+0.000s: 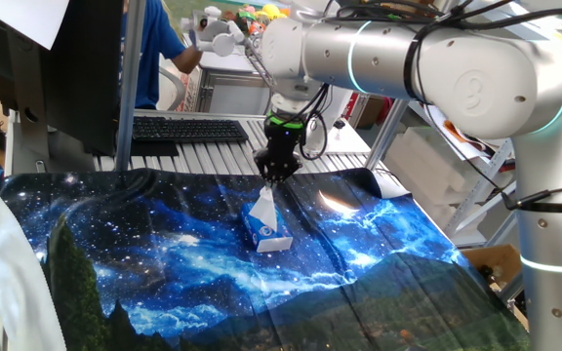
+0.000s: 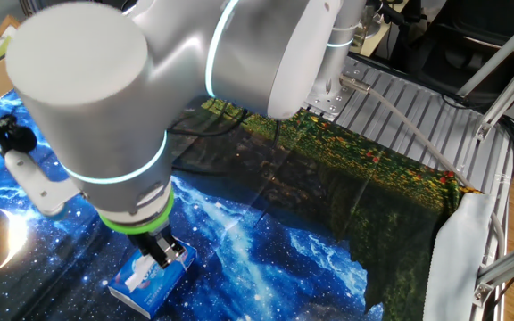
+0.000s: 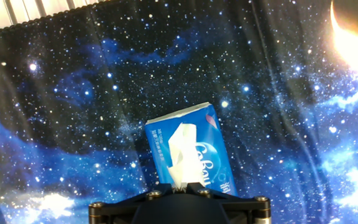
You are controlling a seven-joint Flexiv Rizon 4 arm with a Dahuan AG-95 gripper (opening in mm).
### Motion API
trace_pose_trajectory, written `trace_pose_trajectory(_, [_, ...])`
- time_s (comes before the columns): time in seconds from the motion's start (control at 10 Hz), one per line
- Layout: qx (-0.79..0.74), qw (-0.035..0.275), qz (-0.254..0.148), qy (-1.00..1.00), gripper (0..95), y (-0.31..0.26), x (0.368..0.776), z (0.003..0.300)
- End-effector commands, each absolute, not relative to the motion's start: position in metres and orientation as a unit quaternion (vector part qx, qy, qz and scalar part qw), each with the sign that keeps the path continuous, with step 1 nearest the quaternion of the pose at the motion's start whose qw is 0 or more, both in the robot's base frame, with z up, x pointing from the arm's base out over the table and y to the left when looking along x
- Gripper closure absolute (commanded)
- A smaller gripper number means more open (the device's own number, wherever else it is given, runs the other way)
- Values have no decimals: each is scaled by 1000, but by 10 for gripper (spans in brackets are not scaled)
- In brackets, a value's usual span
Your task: Pull out a napkin
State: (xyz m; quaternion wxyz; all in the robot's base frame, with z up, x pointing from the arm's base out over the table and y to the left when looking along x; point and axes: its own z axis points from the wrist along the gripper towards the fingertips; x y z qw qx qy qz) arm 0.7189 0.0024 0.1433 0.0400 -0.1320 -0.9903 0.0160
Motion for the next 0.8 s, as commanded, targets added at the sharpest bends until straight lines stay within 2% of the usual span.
trace_pose_trajectory(0.1, [-131, 41, 16, -990, 950, 1, 718, 147])
trace_pose_trajectory(0.8, [-132, 45, 19, -990, 950, -5, 713, 172])
